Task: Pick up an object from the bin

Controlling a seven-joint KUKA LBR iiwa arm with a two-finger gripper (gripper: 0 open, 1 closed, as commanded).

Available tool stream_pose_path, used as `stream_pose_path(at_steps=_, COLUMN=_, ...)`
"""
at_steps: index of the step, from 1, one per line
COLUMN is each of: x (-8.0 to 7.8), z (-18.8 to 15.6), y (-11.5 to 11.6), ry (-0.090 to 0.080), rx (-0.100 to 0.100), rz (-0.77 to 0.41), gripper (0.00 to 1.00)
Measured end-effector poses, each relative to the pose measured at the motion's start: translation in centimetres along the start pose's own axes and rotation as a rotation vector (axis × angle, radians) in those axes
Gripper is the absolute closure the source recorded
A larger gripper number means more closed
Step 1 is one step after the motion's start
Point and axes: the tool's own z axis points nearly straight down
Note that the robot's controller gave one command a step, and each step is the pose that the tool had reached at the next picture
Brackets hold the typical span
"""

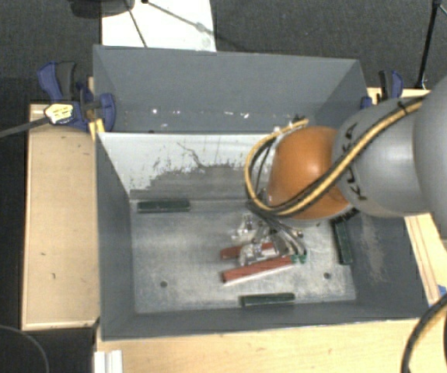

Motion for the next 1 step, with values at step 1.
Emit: stream_pose_path(at_steps=1, x=-1.39, z=-17.37, y=-1.46, ry=0.004, rx=0.002, rz=0.022, gripper=1.0)
